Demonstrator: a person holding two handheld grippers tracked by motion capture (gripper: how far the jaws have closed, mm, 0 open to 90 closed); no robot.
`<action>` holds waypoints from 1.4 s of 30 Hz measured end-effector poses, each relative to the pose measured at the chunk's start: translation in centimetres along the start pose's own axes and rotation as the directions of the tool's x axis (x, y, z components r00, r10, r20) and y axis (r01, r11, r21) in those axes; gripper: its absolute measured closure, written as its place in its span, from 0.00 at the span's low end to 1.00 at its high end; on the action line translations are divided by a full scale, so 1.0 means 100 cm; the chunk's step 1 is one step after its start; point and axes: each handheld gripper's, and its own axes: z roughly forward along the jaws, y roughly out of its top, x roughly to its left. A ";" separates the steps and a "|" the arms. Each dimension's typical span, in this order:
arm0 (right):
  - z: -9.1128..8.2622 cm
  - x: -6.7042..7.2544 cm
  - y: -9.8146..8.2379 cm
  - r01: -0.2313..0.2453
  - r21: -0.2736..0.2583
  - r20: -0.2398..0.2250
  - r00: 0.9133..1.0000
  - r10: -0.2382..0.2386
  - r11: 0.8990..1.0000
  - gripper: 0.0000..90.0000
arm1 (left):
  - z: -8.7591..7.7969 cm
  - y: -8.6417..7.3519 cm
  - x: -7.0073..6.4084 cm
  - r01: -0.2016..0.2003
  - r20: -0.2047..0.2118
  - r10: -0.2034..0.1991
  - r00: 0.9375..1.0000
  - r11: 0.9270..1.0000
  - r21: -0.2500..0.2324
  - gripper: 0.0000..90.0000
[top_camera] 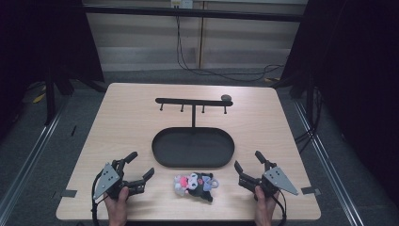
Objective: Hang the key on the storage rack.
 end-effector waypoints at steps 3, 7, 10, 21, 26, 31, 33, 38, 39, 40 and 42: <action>0.001 0.000 0.000 0.004 0.007 -0.001 1.000 -0.004 1.000 0.15 | 0.000 0.000 0.000 0.000 0.000 0.000 1.000 1.000 0.000 0.17; 0.001 0.001 0.000 0.009 0.014 -0.001 1.000 -0.009 1.000 0.15 | 0.000 0.000 0.000 0.000 0.000 0.000 1.000 1.000 0.000 0.17; 0.001 0.001 0.000 0.008 0.013 0.008 1.000 -0.008 1.000 0.17 | 0.000 0.000 0.000 0.000 0.000 0.000 1.000 1.000 -0.002 0.17; 0.006 0.001 0.004 -0.005 0.117 -0.040 0.999 0.010 0.993 0.29 | 0.000 0.000 0.001 -0.006 0.002 0.006 1.000 1.000 0.000 0.17; 0.007 0.004 0.005 0.016 0.183 -0.080 0.997 -0.001 0.983 0.34 | 0.000 0.000 0.000 -0.002 -0.002 0.002 1.000 1.000 -0.001 0.17; 0.008 0.006 0.006 -0.019 0.240 -0.121 0.992 0.049 0.971 0.39 | 0.000 0.000 0.000 -0.004 0.000 0.004 1.000 1.000 -0.001 0.17; 0.010 0.008 0.006 -0.029 0.268 -0.146 0.987 0.071 0.963 0.42 | 0.000 0.000 0.000 -0.003 0.001 0.003 1.000 1.000 -0.001 0.17; 0.012 0.007 0.010 -0.027 0.327 -0.170 0.982 0.086 0.945 0.46 | 0.000 0.000 0.001 -0.005 0.004 0.005 1.000 1.000 0.000 0.17; 0.013 0.006 0.012 -0.034 0.345 -0.174 0.980 0.100 0.938 0.46 | 0.000 0.000 0.000 -0.002 0.001 0.002 1.000 1.000 -0.001 0.17; 0.014 0.006 0.013 -0.035 0.360 -0.177 0.979 0.105 0.932 0.46 | 0.000 0.000 0.000 -0.002 0.000 0.002 1.000 1.000 -0.001 0.17; 0.015 0.005 0.017 -0.038 0.368 -0.171 0.979 0.108 0.929 0.46 | 0.000 0.000 0.001 -0.005 0.004 0.005 1.000 1.000 0.000 0.17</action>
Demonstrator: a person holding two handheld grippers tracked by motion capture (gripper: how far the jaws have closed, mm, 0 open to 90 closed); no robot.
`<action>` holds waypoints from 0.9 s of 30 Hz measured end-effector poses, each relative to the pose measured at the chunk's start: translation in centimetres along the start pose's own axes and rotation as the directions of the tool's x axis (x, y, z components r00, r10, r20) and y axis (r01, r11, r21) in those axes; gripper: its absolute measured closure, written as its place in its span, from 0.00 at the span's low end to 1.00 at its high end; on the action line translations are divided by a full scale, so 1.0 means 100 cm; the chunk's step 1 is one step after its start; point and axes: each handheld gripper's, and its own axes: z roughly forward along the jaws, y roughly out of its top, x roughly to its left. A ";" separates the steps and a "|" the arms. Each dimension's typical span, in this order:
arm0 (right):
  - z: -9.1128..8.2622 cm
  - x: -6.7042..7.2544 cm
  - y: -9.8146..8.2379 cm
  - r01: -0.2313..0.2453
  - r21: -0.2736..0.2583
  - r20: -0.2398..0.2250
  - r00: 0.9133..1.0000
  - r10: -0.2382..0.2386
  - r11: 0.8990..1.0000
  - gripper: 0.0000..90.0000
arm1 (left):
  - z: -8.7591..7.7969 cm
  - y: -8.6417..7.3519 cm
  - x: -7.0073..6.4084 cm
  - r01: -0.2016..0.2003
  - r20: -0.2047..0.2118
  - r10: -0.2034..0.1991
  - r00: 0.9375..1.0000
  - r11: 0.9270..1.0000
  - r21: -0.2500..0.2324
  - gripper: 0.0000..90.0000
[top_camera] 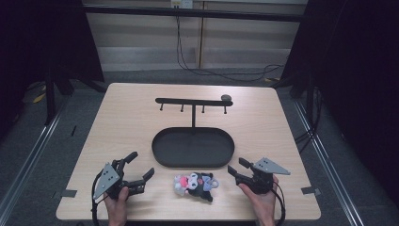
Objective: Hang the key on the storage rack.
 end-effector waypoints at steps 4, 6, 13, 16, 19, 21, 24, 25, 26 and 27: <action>0.004 0.000 0.010 0.011 0.048 -0.018 1.000 -0.010 0.999 0.46 | 0.000 0.000 0.000 -0.001 0.001 0.001 1.000 1.000 0.000 0.17; 0.007 0.000 0.015 0.021 0.071 -0.047 0.999 -0.017 0.997 0.46 | 0.000 0.000 0.000 0.000 0.000 0.000 1.000 1.000 0.000 0.17; 0.012 0.000 0.030 0.053 0.154 -0.115 0.993 -0.035 0.987 0.50 | 0.000 0.000 0.000 -0.001 0.000 0.001 1.000 1.000 0.000 0.17; 0.015 0.005 0.031 0.082 0.198 -0.153 0.987 -0.052 0.977 0.50 | 0.000 0.000 0.000 -0.001 0.001 0.001 1.000 1.000 0.000 0.17; 0.020 0.008 0.030 0.112 0.270 -0.203 0.977 -0.057 0.956 0.49 | 0.000 0.000 0.000 0.003 -0.003 -0.003 1.000 1.000 -0.001 0.17; 0.022 0.010 0.031 0.131 0.317 -0.219 0.974 -0.062 0.939 0.50 | 0.000 0.000 0.000 0.000 0.000 0.000 1.000 1.000 0.000 0.17; 0.022 0.011 0.036 0.162 0.337 -0.236 0.968 -0.084 0.928 0.56 | 0.000 0.000 0.000 0.003 -0.004 -0.003 1.000 1.000 -0.001 0.17; 0.023 0.011 0.038 0.170 0.346 -0.242 0.966 -0.088 0.923 0.56 | 0.000 0.000 0.000 0.003 -0.003 -0.003 1.000 1.000 -0.001 0.17; 0.023 0.011 0.039 0.174 0.358 -0.248 0.965 -0.086 0.917 0.55 | 0.000 0.000 0.000 0.000 0.000 0.000 1.000 1.000 -0.001 0.17; 0.024 0.012 0.041 0.179 0.371 -0.251 0.964 -0.087 0.911 0.55 | 0.000 0.000 0.000 -0.002 0.001 0.002 1.000 1.000 0.000 0.17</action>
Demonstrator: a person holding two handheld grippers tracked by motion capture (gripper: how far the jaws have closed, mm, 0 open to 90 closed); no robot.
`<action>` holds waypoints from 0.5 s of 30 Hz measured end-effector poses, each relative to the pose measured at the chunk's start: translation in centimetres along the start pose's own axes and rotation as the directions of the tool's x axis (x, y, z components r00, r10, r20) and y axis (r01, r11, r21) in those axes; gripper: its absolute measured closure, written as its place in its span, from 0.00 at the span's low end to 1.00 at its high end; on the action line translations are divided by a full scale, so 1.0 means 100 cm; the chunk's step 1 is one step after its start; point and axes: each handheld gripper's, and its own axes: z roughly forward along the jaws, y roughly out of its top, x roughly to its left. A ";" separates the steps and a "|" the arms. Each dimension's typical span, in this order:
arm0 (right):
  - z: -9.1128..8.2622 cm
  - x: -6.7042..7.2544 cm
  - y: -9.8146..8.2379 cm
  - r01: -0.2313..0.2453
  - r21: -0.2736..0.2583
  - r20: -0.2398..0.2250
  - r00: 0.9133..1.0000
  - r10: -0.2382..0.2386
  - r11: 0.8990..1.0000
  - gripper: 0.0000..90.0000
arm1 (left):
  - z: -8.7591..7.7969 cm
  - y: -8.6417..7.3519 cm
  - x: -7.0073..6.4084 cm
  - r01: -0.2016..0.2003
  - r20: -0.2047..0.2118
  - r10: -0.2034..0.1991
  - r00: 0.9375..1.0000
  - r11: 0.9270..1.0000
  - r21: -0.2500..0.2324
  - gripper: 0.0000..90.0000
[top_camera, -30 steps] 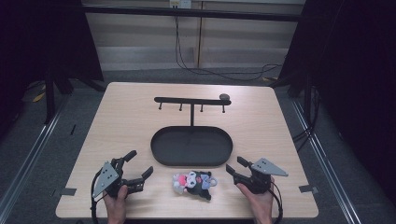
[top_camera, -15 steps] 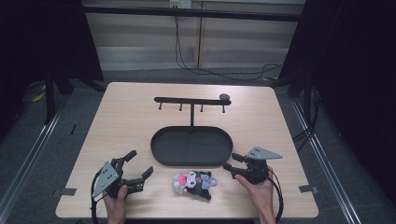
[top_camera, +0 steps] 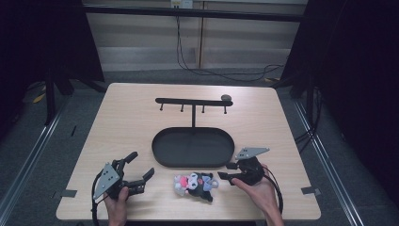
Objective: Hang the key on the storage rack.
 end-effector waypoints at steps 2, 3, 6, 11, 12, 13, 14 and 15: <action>0.000 0.000 0.004 0.001 0.035 -0.018 1.000 0.000 0.999 0.55 | 0.000 0.000 0.000 0.000 0.000 0.000 1.000 1.000 0.000 0.17; 0.000 0.000 0.006 0.007 0.047 -0.021 1.000 -0.006 0.999 0.55 | 0.000 0.000 0.000 0.005 -0.004 -0.005 1.000 1.000 -0.001 0.17; 0.001 0.001 0.013 0.040 0.098 -0.043 0.998 -0.036 0.994 0.55 | 0.000 0.000 0.000 0.002 -0.001 -0.002 1.000 1.000 0.000 0.17; 0.008 -0.002 0.024 0.055 0.212 -0.112 0.993 -0.031 0.976 0.58 | 0.000 0.000 0.000 0.005 -0.004 -0.005 1.000 1.000 -0.001 0.17; 0.010 -0.003 0.026 0.062 0.229 -0.132 0.991 -0.033 0.971 0.58 | 0.000 0.000 0.000 0.005 -0.004 -0.005 1.000 1.000 -0.001 0.17; 0.011 -0.005 0.028 0.069 0.245 -0.146 0.989 -0.034 0.967 0.59 | 0.000 0.000 0.000 0.005 -0.004 -0.005 1.000 1.000 -0.001 0.17; 0.011 -0.006 0.030 0.071 0.256 -0.156 0.987 -0.031 0.964 0.59 | 0.000 0.000 0.000 0.002 0.000 -0.002 1.000 1.000 0.000 0.17; 0.011 -0.006 0.033 0.074 0.271 -0.159 0.987 -0.031 0.960 0.59 | 0.000 0.000 0.000 0.005 -0.004 -0.005 1.000 1.000 -0.001 0.17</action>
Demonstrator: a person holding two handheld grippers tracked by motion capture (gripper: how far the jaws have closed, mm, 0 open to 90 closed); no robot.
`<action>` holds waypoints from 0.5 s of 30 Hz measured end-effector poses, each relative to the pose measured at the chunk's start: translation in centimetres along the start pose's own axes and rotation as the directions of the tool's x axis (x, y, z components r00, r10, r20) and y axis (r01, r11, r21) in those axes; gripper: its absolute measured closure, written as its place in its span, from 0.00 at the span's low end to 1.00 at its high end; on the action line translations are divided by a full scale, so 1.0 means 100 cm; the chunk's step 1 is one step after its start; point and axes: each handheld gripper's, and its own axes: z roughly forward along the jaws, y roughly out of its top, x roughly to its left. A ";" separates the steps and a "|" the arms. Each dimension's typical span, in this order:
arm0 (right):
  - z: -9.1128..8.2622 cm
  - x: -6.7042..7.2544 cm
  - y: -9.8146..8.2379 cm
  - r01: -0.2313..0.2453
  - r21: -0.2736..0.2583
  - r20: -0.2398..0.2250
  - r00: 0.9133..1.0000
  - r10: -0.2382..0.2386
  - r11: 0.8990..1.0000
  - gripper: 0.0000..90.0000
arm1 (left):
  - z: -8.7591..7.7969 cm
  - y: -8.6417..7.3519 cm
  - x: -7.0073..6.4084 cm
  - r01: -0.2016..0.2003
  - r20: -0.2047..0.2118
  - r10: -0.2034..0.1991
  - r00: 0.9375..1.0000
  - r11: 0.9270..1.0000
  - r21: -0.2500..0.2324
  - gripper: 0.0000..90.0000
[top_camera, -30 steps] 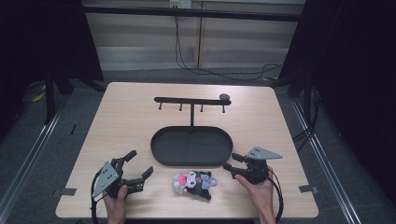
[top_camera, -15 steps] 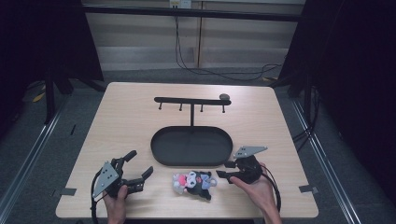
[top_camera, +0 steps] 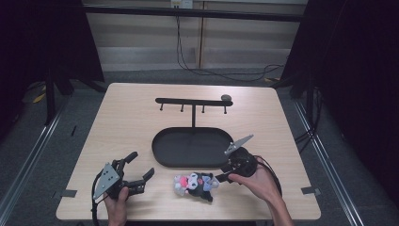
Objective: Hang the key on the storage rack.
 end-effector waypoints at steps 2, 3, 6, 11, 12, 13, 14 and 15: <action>-0.003 0.000 0.007 0.009 0.023 -0.024 1.000 -0.009 1.000 0.57 | 0.000 0.000 0.000 -0.004 0.004 0.004 1.000 1.000 0.001 0.17; -0.003 0.000 0.007 0.009 0.023 -0.024 1.000 -0.009 1.000 0.57 | 0.000 0.000 0.000 -0.004 0.004 0.004 1.000 1.000 0.001 0.17; -0.004 0.001 0.014 0.047 0.043 -0.039 0.998 -0.045 0.998 0.48 | 0.000 0.000 0.000 0.000 0.002 0.000 1.000 1.000 0.000 0.17; 0.003 -0.002 0.026 0.092 0.146 -0.076 0.994 -0.082 0.985 0.48 | 0.000 0.000 0.000 0.000 0.004 0.000 1.000 1.000 -0.001 0.17; 0.008 -0.002 0.029 0.102 0.179 -0.098 0.992 -0.085 0.979 0.51 | 0.000 0.000 0.000 0.000 0.004 0.000 1.000 1.000 -0.001 0.17; 0.008 -0.002 0.029 0.102 0.179 -0.098 0.992 -0.085 0.979 0.51 | 0.000 0.000 0.000 -0.002 0.005 0.002 1.000 1.000 -0.001 0.17; 0.010 -0.001 0.031 0.114 0.203 -0.101 0.990 -0.095 0.972 0.53 | 0.000 0.000 0.000 -0.003 0.007 0.003 1.000 1.000 0.000 0.17; 0.012 -0.001 0.033 0.120 0.220 -0.112 0.989 -0.097 0.968 0.54 | 0.000 0.000 0.000 -0.004 0.007 0.004 1.000 1.000 0.000 0.17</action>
